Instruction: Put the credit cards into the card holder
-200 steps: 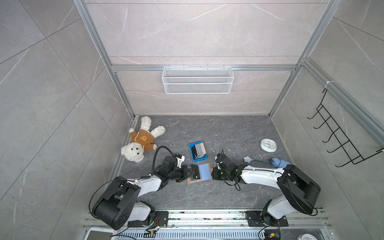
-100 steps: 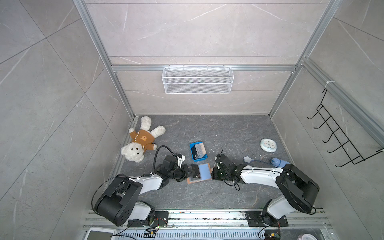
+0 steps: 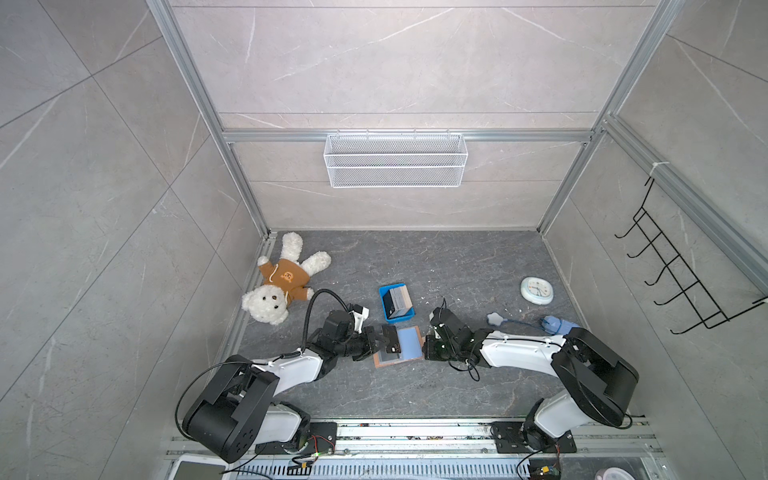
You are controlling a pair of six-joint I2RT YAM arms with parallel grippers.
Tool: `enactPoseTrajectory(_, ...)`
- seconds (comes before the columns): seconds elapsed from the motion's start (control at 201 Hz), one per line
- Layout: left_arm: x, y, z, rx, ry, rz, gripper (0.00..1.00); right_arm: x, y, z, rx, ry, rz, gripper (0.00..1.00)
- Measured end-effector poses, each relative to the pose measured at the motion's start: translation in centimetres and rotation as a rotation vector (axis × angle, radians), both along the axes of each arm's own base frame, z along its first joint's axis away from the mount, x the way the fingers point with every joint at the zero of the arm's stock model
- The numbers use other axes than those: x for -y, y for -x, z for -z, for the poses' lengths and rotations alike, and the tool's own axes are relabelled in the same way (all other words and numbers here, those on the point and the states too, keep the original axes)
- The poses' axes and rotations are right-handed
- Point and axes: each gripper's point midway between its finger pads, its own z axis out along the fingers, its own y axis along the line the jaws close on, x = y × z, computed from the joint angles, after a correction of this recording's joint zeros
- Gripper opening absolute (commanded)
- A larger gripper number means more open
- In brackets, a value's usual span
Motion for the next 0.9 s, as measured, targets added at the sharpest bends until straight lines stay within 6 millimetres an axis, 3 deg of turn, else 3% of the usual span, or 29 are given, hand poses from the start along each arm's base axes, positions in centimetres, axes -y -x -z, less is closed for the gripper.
enactPoseTrajectory(0.418, 0.2, -0.2, 2.4, -0.058, -0.023, -0.012, 0.00, -0.1, -0.1, -0.1, 0.003, -0.003, 0.000, 0.12)
enactPoseTrajectory(0.901, 0.3, -0.8, 3.1, -0.086, -0.015, -0.047, 0.00, -0.1, -0.1, -0.1, 0.003, -0.003, 0.000, 0.13)
